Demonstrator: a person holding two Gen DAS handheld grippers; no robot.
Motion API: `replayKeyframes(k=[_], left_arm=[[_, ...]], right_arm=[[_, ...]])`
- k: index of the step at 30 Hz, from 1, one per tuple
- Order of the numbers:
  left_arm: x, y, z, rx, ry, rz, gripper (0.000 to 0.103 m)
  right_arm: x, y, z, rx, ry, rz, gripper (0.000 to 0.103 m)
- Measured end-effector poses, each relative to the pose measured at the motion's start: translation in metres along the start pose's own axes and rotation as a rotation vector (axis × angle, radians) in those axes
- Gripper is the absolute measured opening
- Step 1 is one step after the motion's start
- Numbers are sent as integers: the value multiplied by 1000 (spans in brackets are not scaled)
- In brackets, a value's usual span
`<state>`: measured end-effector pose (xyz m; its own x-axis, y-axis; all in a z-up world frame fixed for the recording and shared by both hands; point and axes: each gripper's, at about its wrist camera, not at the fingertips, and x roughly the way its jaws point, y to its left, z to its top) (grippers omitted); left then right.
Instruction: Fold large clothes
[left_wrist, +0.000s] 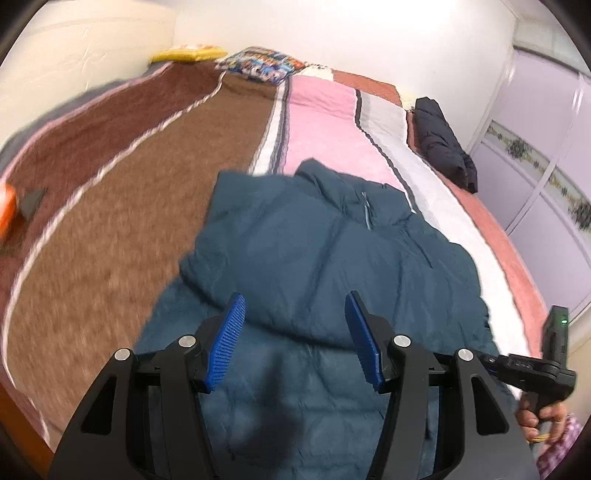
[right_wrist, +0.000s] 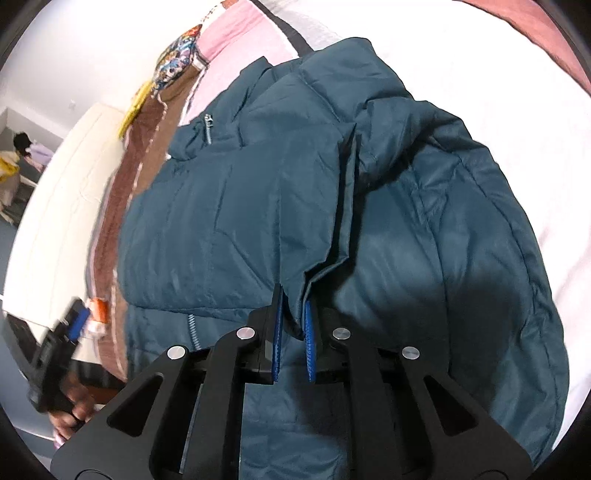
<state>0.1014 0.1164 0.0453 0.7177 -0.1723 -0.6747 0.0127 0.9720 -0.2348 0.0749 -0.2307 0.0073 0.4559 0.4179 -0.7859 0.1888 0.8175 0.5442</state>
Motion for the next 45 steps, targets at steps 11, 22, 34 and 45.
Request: replayKeyframes(k=[11, 22, 34, 45], left_arm=[[100, 27, 10, -20, 180, 165, 60], [32, 35, 6, 20, 137, 97, 60], [-60, 91, -63, -95, 229, 110, 62], [-100, 104, -104, -180, 207, 106, 63]], right_arm=[[16, -6, 5, 19, 18, -53, 24], [-18, -10, 3, -43, -32, -79, 33], [-78, -25, -36, -160, -14, -134, 33], [-42, -18, -2, -55, -6, 47, 42]])
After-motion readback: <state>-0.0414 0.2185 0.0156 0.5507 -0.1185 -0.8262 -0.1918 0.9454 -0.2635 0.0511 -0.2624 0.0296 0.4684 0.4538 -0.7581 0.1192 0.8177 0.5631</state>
